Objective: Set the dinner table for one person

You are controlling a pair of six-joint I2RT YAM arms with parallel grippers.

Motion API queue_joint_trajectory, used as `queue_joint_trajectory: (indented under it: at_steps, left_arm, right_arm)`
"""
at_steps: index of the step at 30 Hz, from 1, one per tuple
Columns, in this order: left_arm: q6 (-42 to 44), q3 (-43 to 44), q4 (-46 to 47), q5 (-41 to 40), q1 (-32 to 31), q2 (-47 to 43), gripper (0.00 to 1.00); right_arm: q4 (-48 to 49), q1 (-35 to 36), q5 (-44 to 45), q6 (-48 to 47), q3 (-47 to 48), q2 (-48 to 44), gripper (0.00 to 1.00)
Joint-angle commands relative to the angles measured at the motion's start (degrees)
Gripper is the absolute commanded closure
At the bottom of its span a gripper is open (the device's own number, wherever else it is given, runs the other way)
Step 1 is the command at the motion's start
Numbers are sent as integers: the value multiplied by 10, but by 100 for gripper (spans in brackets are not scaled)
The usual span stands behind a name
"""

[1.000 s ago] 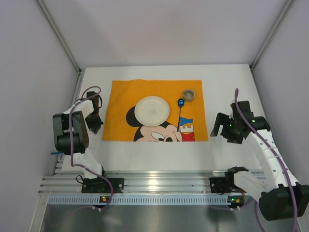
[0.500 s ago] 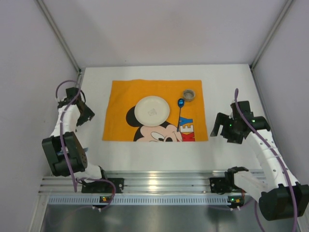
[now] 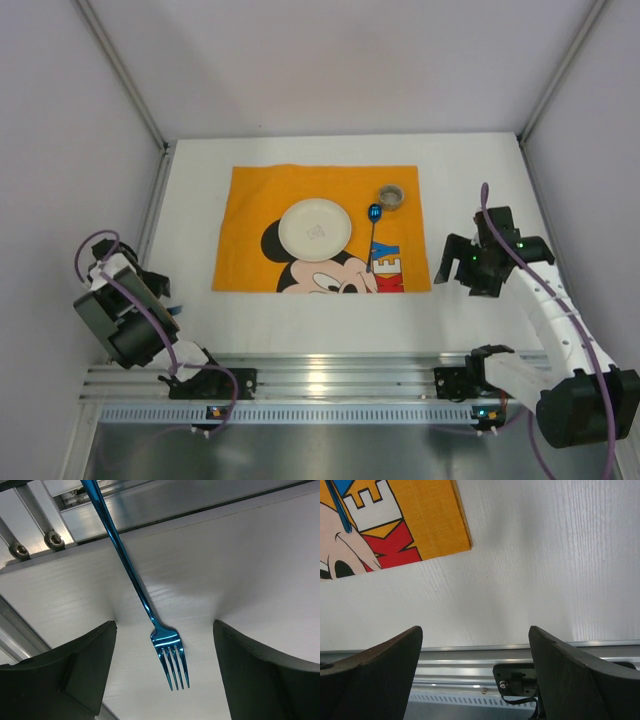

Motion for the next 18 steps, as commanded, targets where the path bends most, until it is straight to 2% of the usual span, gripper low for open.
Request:
queue_joint_trajectory:
  at_steps: [1,4,11,12,14,15,18]
  left_arm:
    - [-12,-12,52,-5,8,10,18]
    - [-10,-25,72,-18,20,18,23]
    - [-31,-33,103,-34,50,56,46]
    - [-33,-33,106,-34,54,61,54]
    - [-37,-35,111,-37,57,80,61]
    - [-40,-37,113,-34,58,85,69]
    - [-45,-53,130,-27,58,102,83]
  right_arm:
    - [4,6,10,-10,25,3,13]
    - [-1,6,11,-9,24,2,12]
    - [-10,6,14,-6,25,-2,12]
    - [-11,6,14,-7,26,-2,12]
    - [-13,6,14,-7,28,-2,12]
    - [-14,6,14,-7,29,-2,12]
    - [-15,6,14,-6,29,1,12]
